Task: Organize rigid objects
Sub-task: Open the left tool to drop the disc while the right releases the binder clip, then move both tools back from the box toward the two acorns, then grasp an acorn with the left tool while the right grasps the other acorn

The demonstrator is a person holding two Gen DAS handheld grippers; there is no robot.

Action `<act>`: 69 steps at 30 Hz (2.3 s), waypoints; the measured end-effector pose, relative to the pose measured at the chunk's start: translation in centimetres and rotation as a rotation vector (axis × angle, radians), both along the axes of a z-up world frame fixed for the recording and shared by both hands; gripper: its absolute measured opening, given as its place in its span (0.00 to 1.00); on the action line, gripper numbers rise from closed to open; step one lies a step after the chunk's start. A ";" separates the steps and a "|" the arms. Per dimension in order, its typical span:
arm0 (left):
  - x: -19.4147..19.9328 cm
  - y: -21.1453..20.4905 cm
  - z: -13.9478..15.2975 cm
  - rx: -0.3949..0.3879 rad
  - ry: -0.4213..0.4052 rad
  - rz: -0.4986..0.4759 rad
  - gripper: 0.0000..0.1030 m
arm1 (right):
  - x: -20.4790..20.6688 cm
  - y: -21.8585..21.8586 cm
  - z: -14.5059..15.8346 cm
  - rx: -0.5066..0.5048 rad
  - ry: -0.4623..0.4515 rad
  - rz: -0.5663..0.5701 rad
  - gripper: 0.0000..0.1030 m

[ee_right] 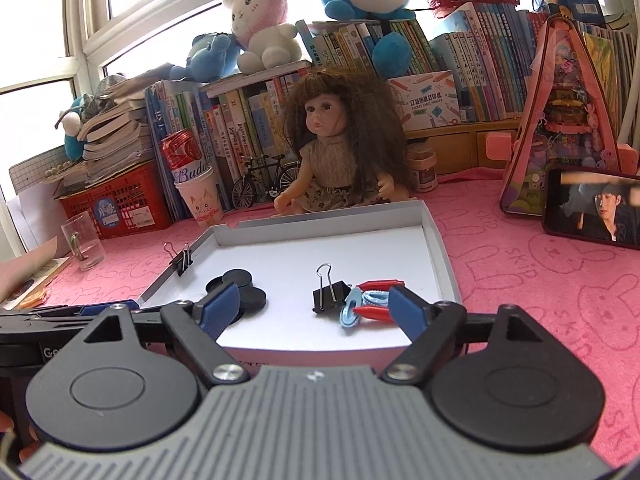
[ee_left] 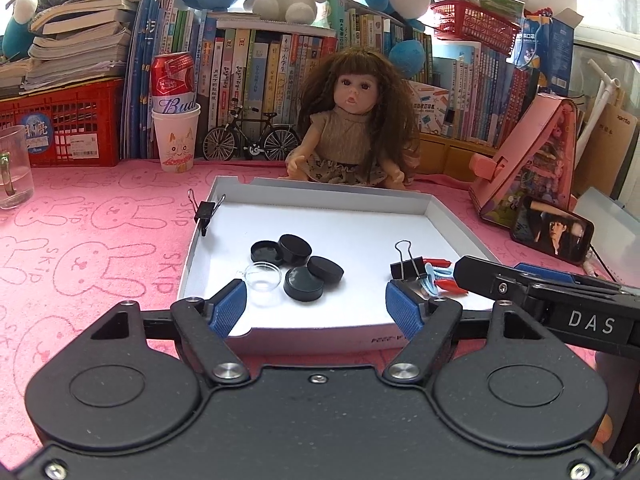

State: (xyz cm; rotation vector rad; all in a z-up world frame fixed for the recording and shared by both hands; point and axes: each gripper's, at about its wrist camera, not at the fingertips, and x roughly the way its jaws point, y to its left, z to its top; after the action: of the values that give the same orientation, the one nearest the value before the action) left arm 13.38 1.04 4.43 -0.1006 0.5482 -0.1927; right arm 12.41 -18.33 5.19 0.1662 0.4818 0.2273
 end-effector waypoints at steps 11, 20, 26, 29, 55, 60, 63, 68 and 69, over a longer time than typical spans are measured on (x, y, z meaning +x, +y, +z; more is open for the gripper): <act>-2.7 0.7 -0.5 0.017 0.004 -0.020 0.73 | -2.3 0.5 -0.2 -0.036 -0.018 0.034 0.94; -4.5 1.2 -1.3 0.033 0.017 -0.037 0.74 | -3.8 1.2 -0.4 -0.081 -0.022 0.067 0.95; -5.7 1.7 -2.1 0.037 0.032 -0.047 0.74 | -5.0 1.7 -1.1 -0.128 -0.021 0.091 0.96; -6.1 1.9 -2.5 0.043 0.040 -0.049 0.74 | -5.6 1.8 -1.4 -0.138 -0.021 0.106 1.00; -8.2 1.1 -4.7 0.133 0.015 -0.075 0.70 | -7.8 2.7 -4.0 -0.195 0.039 0.194 1.00; -8.6 1.0 -4.7 0.143 0.001 -0.080 0.59 | -7.8 3.0 -4.0 -0.212 0.038 0.198 1.00; -9.0 0.9 -4.8 0.148 -0.010 -0.092 0.50 | -7.9 3.2 -4.0 -0.220 0.034 0.213 0.98; -9.6 0.5 -4.8 0.151 -0.028 -0.098 0.38 | -7.9 3.4 -4.3 -0.219 0.051 0.229 0.85; -9.8 0.4 -4.8 0.152 -0.029 -0.102 0.35 | -7.9 3.4 -4.3 -0.219 0.054 0.231 0.84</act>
State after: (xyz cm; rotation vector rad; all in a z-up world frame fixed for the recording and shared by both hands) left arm 3.63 1.42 -0.40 0.0783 0.5375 -0.2505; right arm 4.49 -14.94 0.90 -0.0983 0.5763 0.3949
